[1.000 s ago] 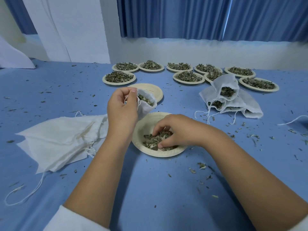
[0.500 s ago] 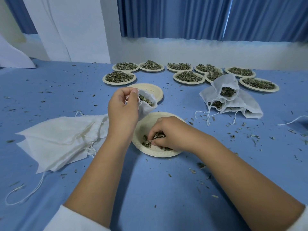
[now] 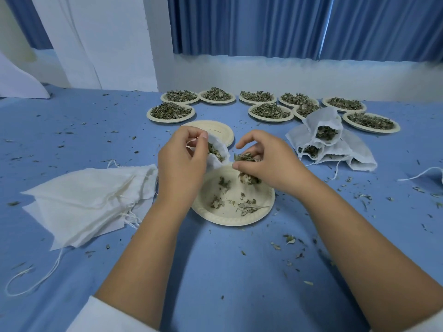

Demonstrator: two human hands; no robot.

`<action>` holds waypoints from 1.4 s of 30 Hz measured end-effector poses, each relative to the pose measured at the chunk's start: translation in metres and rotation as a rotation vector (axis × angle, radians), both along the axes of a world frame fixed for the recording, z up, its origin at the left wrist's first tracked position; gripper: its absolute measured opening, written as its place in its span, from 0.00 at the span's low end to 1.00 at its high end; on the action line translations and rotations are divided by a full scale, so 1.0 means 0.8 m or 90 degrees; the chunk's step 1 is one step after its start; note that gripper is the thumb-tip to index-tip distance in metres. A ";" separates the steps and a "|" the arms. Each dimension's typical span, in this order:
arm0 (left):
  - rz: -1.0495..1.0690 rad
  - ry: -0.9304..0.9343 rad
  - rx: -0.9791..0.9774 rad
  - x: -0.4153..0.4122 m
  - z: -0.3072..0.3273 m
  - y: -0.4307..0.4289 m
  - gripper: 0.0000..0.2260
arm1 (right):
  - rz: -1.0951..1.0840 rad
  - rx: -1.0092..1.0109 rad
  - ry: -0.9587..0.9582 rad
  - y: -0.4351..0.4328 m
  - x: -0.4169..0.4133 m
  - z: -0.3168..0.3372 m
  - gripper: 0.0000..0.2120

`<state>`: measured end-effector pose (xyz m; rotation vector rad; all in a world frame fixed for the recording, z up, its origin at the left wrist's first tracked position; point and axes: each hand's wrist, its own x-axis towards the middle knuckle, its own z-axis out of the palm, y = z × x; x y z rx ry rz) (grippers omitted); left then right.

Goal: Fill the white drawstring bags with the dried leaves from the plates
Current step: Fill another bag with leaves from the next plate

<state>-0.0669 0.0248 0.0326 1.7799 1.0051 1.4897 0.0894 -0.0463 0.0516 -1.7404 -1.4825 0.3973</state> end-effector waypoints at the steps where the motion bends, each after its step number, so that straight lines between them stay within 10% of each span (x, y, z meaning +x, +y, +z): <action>1: -0.001 0.035 0.024 0.001 -0.001 -0.002 0.05 | -0.017 0.007 0.024 -0.001 0.002 0.002 0.12; 9: 0.001 0.192 0.093 0.008 -0.007 -0.004 0.04 | -0.012 0.039 0.202 -0.005 0.001 0.014 0.10; 30: -0.121 0.226 0.037 0.017 -0.015 -0.005 0.04 | -0.084 0.068 0.081 0.018 -0.022 -0.029 0.07; 42: -0.094 0.274 0.047 0.016 -0.019 -0.003 0.04 | -0.061 -0.103 0.429 0.018 -0.018 -0.017 0.08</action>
